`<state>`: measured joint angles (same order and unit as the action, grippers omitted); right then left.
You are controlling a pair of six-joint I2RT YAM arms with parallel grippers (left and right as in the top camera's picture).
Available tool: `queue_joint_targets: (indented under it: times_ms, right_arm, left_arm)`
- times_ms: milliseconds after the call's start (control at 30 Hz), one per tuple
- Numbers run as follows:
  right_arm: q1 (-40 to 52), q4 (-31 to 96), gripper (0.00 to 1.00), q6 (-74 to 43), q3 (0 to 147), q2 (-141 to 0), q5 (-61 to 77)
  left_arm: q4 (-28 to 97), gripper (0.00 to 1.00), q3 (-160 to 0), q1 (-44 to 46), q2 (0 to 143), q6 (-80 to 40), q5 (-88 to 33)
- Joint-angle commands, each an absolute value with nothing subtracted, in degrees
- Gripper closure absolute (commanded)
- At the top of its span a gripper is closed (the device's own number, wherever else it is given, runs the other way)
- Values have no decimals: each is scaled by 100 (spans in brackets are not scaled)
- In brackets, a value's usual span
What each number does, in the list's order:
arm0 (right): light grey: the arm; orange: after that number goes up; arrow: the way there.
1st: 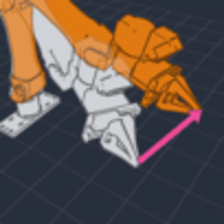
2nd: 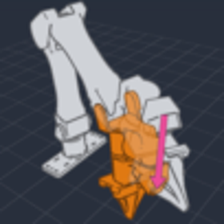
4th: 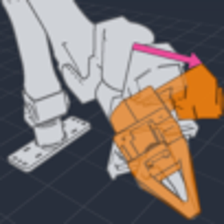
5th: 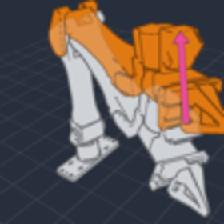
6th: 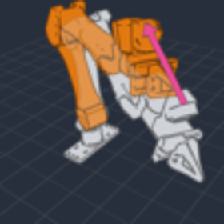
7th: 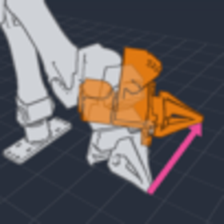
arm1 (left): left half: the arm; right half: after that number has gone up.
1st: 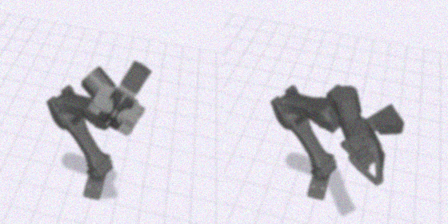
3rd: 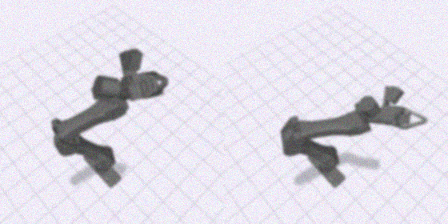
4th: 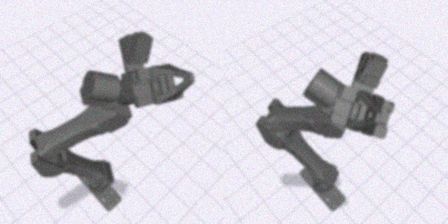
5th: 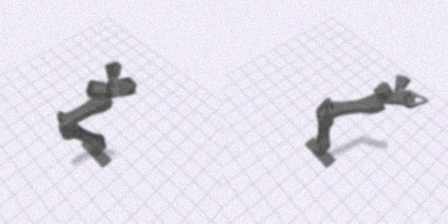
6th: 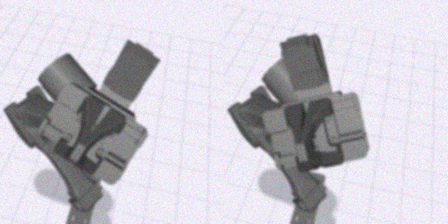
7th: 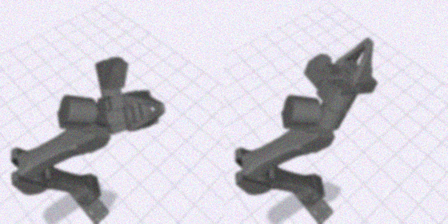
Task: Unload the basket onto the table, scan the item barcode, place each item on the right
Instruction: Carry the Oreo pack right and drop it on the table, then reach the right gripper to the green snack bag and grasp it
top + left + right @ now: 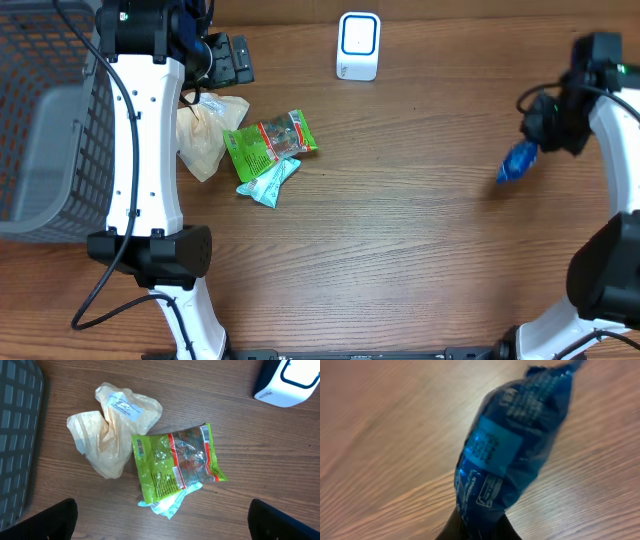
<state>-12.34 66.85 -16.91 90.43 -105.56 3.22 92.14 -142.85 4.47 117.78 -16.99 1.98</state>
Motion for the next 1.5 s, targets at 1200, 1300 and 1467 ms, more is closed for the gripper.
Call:
queue_joint_targets:
  times_ms: [1200, 1300, 1467]
  right_arm:
    - [1664, 3437, 24, -4440, 8060, -10665, 2626]
    - [2117, 3017, 23, -4764, 8058, -10840, 2351]
    - [2679, 2228, 23, -5205, 8058, -11319, 2294]
  left_arm:
    - [9207, 0, -14250, 451, 11690, -1673, 189]
    - [9207, 0, -14250, 451, 11690, -1673, 189]
    - [9207, 0, -14250, 451, 11690, -1673, 189]
